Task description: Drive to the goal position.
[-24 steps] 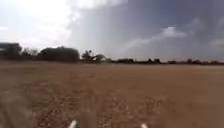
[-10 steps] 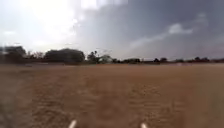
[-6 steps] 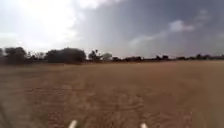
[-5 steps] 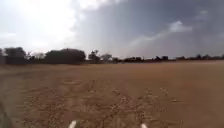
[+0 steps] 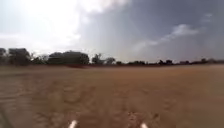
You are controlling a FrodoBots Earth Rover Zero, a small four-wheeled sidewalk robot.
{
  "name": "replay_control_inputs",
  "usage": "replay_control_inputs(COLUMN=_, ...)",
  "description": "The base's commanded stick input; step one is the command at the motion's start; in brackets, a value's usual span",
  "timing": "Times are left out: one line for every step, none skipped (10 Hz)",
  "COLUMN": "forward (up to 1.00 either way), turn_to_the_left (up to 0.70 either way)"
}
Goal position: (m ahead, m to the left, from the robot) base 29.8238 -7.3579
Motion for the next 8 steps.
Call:
replay_control_inputs(forward=1.00, turn_to_the_left=0.00)
replay_control_inputs(forward=1.00, turn_to_the_left=0.00)
replay_control_inputs(forward=1.00, turn_to_the_left=0.00)
replay_control_inputs(forward=1.00, turn_to_the_left=0.00)
replay_control_inputs(forward=1.00, turn_to_the_left=0.00)
replay_control_inputs(forward=1.00, turn_to_the_left=0.00)
replay_control_inputs(forward=1.00, turn_to_the_left=0.00)
replay_control_inputs(forward=1.00, turn_to_the_left=0.00)
